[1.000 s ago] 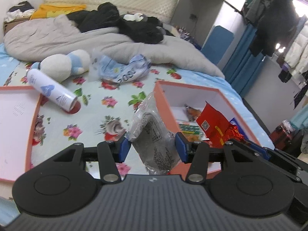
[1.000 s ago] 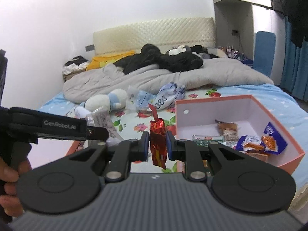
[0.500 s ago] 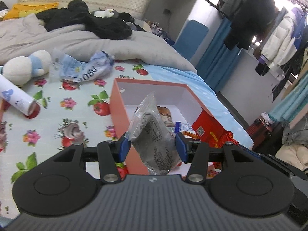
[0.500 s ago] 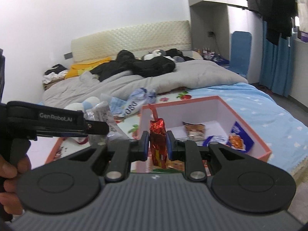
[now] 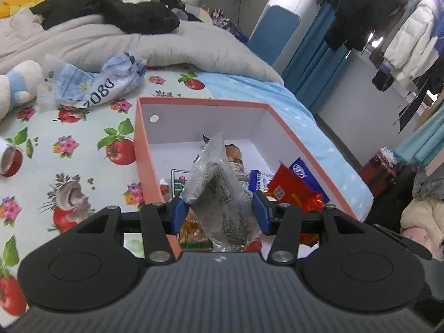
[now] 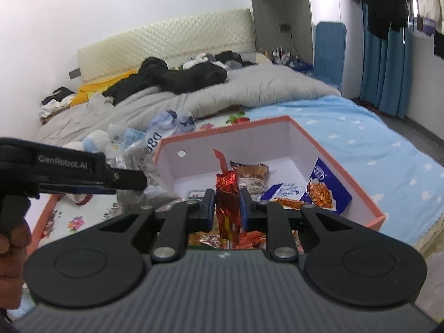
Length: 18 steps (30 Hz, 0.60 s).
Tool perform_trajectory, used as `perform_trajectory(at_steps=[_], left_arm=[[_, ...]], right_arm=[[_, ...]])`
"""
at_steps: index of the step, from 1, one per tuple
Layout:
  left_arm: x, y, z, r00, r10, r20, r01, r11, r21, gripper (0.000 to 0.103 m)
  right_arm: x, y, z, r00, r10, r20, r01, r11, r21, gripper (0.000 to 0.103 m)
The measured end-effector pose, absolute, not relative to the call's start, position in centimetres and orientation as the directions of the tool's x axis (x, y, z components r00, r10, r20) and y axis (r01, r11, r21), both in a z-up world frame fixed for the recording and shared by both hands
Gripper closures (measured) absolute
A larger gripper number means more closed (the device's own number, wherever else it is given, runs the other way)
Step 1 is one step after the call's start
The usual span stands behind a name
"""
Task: Organize snacks
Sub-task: 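Lift both held snacks and carry them over the pink box, then open both tools to drop the snacks into the pink box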
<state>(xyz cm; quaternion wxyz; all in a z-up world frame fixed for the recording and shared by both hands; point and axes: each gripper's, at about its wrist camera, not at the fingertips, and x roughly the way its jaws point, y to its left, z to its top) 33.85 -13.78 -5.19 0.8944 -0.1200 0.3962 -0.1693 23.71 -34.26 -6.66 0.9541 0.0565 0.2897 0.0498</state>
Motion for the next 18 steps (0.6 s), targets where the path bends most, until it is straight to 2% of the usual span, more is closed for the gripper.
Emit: perform_trajectory(at_steps=[8, 18], left_arm=[[39.1, -14.9, -7.9, 0.595, -0.385, -0.706, 0.205, 0.922, -0.329, 0.047], [41.6, -15.4, -9.6, 0.569, -0.397, -0.72, 0.215, 0.917, -0.336, 0.047]], right_arm=[[28.5, -34.4, -9.8, 0.782, 0.16, -0.602, -0.084, 0.985, 0.153, 0.081], [31.5, -34.4, -11.4, 0.746, 0.185, -0.64, -0.092, 0.98, 0.176, 0.081]])
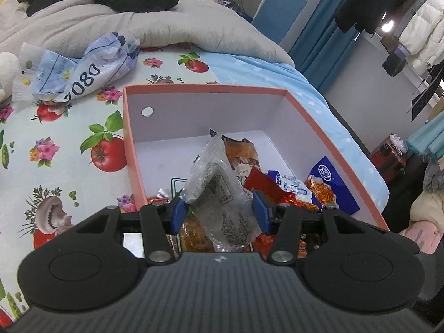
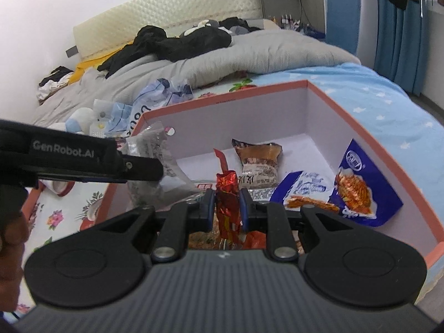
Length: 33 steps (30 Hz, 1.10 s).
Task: Organize snacks
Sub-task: 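Open both tools to drop the snacks into the pink box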
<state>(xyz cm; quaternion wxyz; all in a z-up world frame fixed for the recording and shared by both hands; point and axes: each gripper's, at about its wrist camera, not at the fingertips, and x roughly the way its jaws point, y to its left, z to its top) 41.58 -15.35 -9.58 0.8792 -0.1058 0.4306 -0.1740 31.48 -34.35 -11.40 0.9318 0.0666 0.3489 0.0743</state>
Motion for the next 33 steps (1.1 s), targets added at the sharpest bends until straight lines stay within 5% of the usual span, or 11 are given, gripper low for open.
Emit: perform_trajectory(at_steps=[10, 14, 33], left_arm=[[40.6, -15.5, -8.2, 0.597, -0.396, -0.698, 0.235, 0.918, -0.32, 0.035], [39.3, -15.3, -6.8, 0.609, -0.395, -0.688, 0.242, 0.918, -0.313, 0.035], [26.8, -12.2, 4.8, 0.741, -0.402, -0.538, 0.293, 0.914, -0.279, 0.035]], right_arm=[[31.3, -35.0, -11.9, 0.72, 0.199, -0.665, -0.08, 0.976, 0.205, 0.078], [30.4, -35.2, -11.1, 0.726, 0.207, -0.655, -0.082, 0.973, 0.216, 0.062], [21.5, -35.1, 0.6, 0.86, 0.198, -0.47, -0.102, 0.97, 0.222, 0.061]])
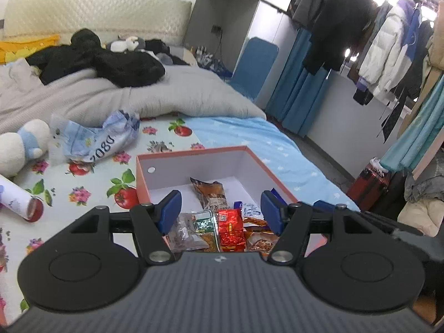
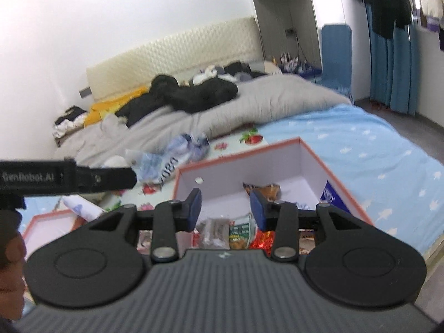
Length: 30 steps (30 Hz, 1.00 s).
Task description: Organize snacks
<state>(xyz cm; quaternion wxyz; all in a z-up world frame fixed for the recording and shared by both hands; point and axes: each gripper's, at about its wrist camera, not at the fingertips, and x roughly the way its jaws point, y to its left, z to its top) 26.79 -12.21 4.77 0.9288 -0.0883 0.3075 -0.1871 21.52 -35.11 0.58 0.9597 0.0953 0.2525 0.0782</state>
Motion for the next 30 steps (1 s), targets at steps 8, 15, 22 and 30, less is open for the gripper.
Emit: perform_trajectory(at_steps=[8, 15, 22, 30], left_arm=[[21.0, -11.3, 7.4, 0.767, -0.413, -0.491, 0.325, 0.91, -0.258, 0.035], [16.6, -12.0, 8.4, 0.779, -0.424, -0.461, 0.364, 0.906, -0.218, 0.035], [14.0, -12.1, 7.3, 0.788, -0.398, -0.47, 0.339, 0.917, -0.207, 0.034], [12.8, -12.6, 4.8, 0.779, -0.368, -0.509, 0.312, 0.93, -0.194, 0.034]], right_arm=[[16.9, -35.1, 3.5, 0.904, 0.168, -0.394, -0.086, 0.972, 0.219, 0.061], [13.6, -35.3, 3.8, 0.911, 0.155, -0.381, -0.078, 0.975, 0.209, 0.061], [10.9, -35.7, 3.1, 0.916, 0.134, -0.378, -0.063, 0.979, 0.195, 0.061], [9.4, -35.9, 1.2, 0.903, 0.144, -0.405, -0.065, 0.977, 0.202, 0.061]])
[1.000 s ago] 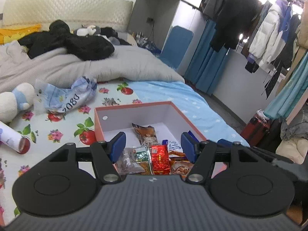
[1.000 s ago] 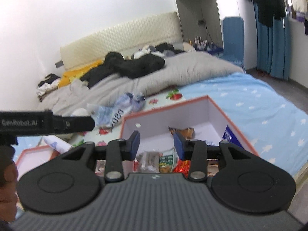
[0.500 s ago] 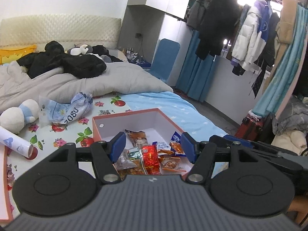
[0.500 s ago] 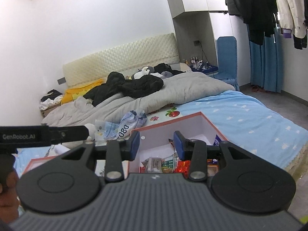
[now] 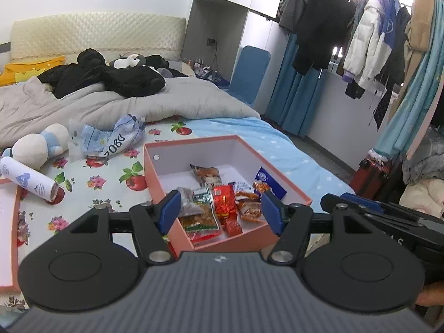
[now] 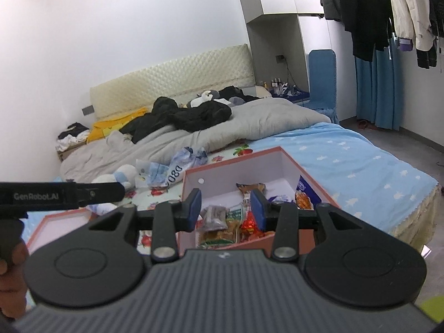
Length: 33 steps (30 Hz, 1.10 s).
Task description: Organize snacks
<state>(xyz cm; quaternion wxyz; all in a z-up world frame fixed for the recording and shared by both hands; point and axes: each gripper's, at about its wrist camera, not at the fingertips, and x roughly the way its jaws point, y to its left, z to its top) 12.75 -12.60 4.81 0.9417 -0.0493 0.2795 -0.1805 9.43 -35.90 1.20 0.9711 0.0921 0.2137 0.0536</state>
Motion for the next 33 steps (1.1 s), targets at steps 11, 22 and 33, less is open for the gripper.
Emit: perform_trajectory(at_steps=[11, 22, 33], left_arm=[[11.9, -12.0, 1.6, 0.788, -0.313, -0.53, 0.258, 0.95, -0.177, 0.034], [11.5, -11.4, -0.1, 0.798, -0.285, -0.532, 0.216, 0.958, -0.189, 0.034], [11.8, -11.4, 0.2, 0.807, -0.268, -0.526, 0.215, 0.963, -0.161, 0.034]], right_arm=[[8.6, -35.0, -1.5, 0.881, 0.141, -0.451, -0.064, 0.981, 0.181, 0.061], [8.3, -34.3, -2.4, 0.875, 0.141, -0.463, -0.065, 0.982, 0.176, 0.061], [8.9, -33.7, -2.5, 0.882, 0.112, -0.458, -0.058, 0.99, 0.13, 0.061]])
